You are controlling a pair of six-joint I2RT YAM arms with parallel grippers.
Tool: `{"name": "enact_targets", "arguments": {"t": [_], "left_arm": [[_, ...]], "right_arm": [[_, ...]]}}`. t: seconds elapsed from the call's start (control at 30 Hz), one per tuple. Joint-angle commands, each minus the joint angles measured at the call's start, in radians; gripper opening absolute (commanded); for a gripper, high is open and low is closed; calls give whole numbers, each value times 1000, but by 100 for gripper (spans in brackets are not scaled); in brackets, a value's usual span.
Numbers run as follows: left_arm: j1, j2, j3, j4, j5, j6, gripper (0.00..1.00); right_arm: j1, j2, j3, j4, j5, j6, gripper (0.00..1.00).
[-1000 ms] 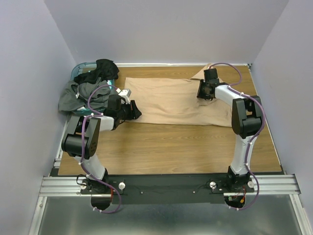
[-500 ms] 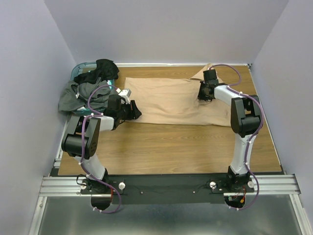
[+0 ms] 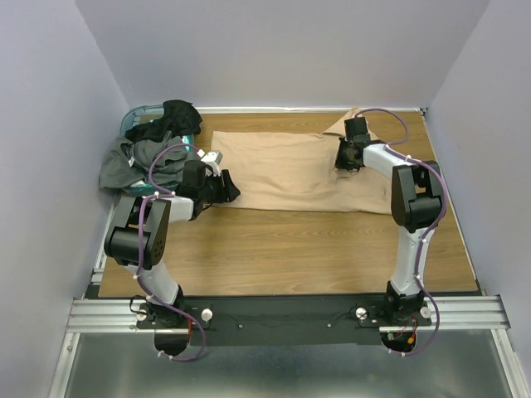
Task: Fold and stack the t-shirts
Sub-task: Fold the tshirt
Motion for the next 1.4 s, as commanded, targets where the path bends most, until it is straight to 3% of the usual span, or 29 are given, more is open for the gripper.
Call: {"name": "enact_targets", "arguments": {"t": [0.0, 0.7, 0.97, 1.37], "left_arm": [[-6, 0, 13, -12, -5, 15, 58], [-6, 6, 16, -16, -5, 18, 58], [-7, 10, 18, -18, -5, 17, 58], [-7, 17, 21, -20, 0, 18, 58]], "right_arm": [[18, -42, 25, -39, 12, 3, 6], [59, -78, 63, -45, 86, 9, 8], [61, -79, 69, -45, 78, 14, 14], [85, -58, 95, -45, 29, 8, 14]]}}
